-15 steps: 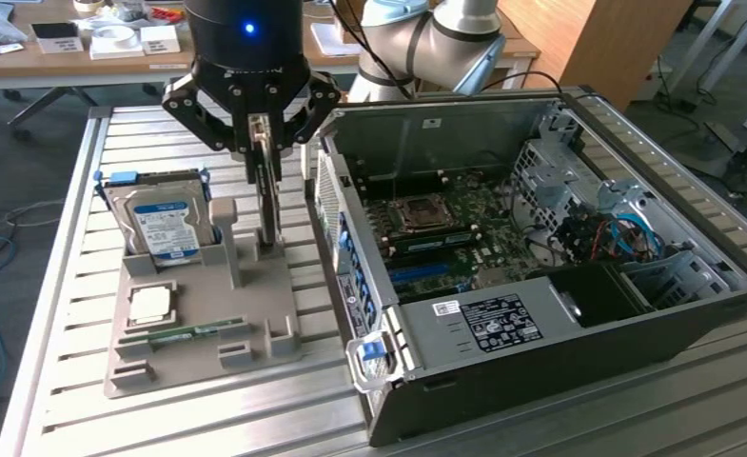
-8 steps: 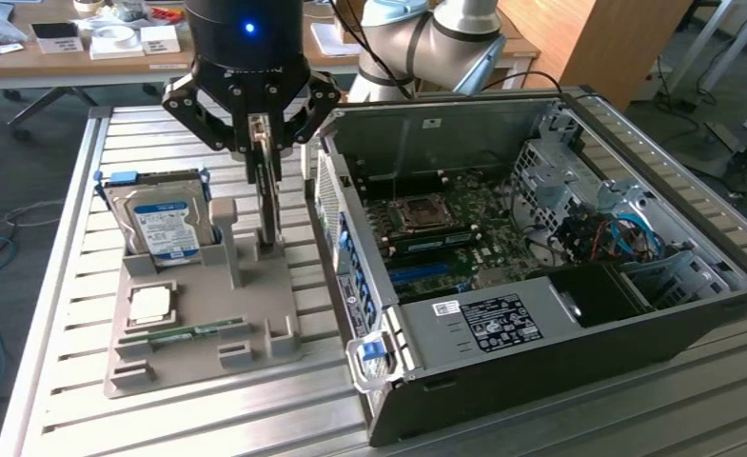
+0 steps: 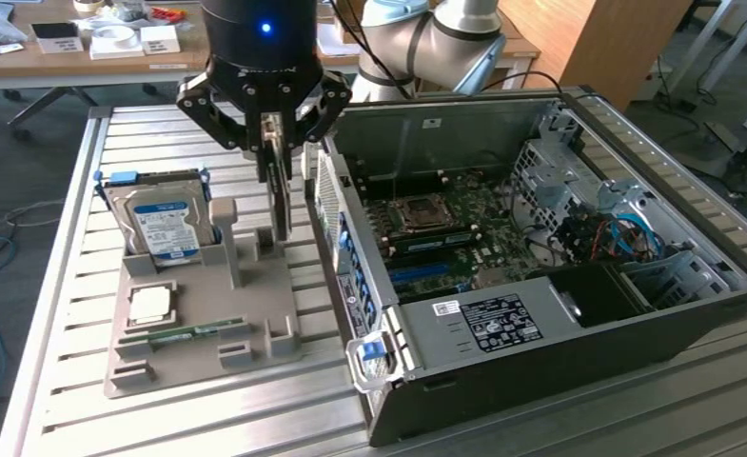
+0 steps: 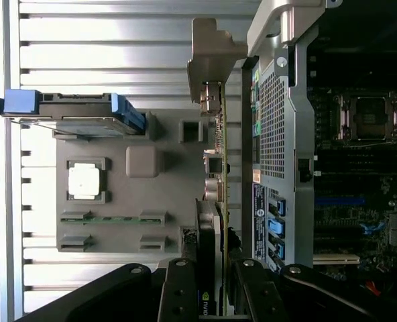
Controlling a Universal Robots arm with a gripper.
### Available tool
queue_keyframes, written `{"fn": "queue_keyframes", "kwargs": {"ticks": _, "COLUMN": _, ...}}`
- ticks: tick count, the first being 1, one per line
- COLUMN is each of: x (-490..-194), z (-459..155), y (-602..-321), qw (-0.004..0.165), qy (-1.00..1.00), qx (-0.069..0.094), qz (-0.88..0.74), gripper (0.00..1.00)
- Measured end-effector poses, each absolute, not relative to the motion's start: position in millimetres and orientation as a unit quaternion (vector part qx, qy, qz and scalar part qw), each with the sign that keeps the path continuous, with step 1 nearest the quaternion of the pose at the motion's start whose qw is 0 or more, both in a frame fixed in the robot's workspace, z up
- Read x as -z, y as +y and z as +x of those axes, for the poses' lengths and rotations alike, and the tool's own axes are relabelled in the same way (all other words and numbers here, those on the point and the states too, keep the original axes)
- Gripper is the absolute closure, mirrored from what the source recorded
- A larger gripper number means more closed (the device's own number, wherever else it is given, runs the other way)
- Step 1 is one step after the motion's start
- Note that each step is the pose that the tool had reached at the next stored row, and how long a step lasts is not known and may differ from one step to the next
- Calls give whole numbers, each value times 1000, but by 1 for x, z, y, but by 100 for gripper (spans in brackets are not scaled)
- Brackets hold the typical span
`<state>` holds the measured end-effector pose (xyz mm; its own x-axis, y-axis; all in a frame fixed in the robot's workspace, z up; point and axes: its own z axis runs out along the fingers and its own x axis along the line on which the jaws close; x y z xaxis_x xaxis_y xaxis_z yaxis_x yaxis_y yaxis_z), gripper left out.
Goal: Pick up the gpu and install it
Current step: 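Pick up the gpu and move the gpu toward the slot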
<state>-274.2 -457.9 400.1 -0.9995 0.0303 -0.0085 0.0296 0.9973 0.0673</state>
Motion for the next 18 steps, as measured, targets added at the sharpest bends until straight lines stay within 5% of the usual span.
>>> {"fn": "queue_keyframes", "kwargs": {"ticks": 18, "x": -400, "z": -234, "y": -458, "qw": 4, "qy": 999, "qx": -38, "qz": 15, "gripper": 73}}
